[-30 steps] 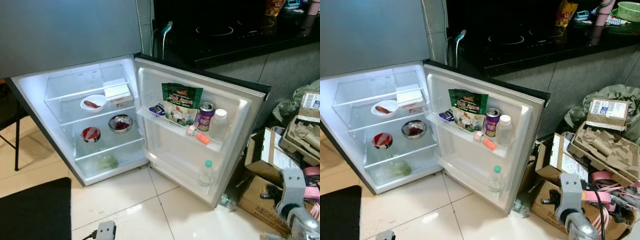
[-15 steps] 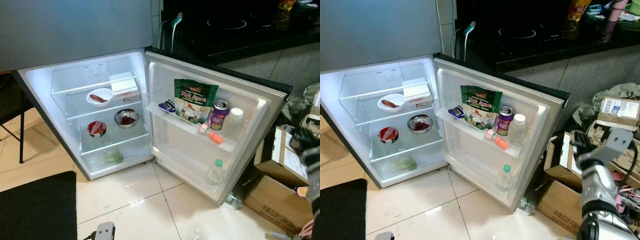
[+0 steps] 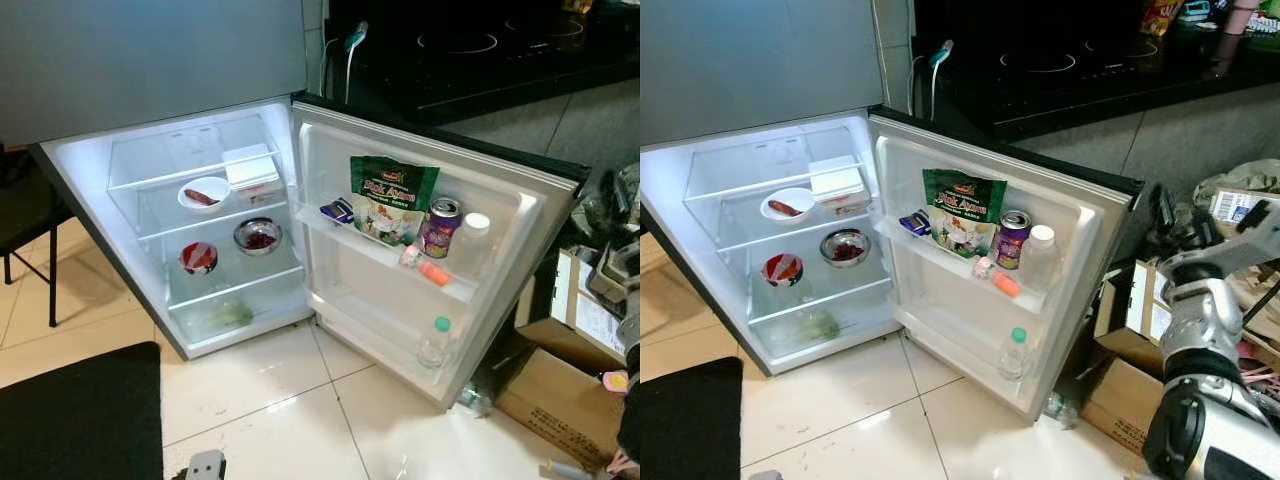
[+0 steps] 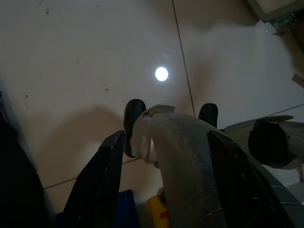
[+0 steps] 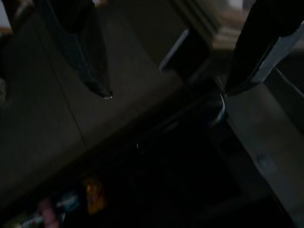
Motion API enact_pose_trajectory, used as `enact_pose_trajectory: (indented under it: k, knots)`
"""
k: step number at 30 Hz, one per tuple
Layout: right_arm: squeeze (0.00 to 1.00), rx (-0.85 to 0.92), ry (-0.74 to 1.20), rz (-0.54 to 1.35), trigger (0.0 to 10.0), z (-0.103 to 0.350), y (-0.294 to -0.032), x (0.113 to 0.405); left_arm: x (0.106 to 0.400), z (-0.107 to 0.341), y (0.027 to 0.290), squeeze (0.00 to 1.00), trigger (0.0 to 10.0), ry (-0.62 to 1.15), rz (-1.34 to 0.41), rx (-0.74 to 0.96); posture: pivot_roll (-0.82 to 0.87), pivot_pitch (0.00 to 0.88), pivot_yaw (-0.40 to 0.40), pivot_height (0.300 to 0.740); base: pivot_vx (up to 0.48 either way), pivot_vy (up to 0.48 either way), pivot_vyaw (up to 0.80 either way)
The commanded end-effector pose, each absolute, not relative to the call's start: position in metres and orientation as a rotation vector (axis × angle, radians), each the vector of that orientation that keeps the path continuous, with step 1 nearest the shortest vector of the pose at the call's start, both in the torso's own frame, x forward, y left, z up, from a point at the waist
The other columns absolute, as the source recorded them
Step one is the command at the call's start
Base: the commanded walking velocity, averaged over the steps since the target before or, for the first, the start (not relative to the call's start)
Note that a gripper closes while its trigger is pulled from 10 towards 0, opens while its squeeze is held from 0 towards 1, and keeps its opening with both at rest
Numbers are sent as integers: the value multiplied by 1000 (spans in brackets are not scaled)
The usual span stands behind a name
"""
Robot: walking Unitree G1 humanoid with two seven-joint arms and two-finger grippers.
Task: Restocking fridge
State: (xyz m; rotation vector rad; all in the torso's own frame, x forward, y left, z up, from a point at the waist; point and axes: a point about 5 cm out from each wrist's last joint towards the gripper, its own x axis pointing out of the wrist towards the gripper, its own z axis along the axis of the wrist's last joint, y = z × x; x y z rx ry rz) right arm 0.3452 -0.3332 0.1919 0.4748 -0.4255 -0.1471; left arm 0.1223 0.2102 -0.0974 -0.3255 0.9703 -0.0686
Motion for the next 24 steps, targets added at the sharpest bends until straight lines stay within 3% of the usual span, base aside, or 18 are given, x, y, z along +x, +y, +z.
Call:
enact_pose_trajectory:
  k: [1, 7, 8, 9, 22, 23, 24]
  knots:
    - [0, 512, -422, -165, 10000, 190, -335, 345, 120, -97, 218, 0, 10000, 976, -66, -305, -25, 0, 23, 740, 0, 0, 0]
    - [0, 480, -349, -211, 10000, 187, -333, 350, 122, -96, 218, 0, 10000, 967, -75, -307, -28, 0, 29, 740, 0, 0, 0]
    - [0, 438, -292, -230, 2078, 183, -331, 351, 123, -95, 218, 0, 10000, 966, -79, -307, -28, 0, 32, 740, 0, 0, 0]
    - [0, 421, -266, -241, 0, 180, -329, 352, 123, -95, 217, 0, 10000, 965, -83, -308, -29, 0, 32, 740, 0, 0, 0]
    - [0, 385, -210, -222, 0, 178, -320, 358, 124, -95, 218, 0, 10000, 961, -91, -306, -21, 0, 34, 740, 0, 0, 0]
    - [0, 379, -216, -192, 2510, 180, -317, 360, 124, -94, 218, 0, 10000, 961, -91, -306, -22, 0, 35, 740, 0, 0, 0]
    - [0, 379, -216, -192, 2510, 180, -317, 360, 124, -94, 218, 0, 10000, 961, -91, -306, -22, 0, 35, 740, 0, 0, 0]
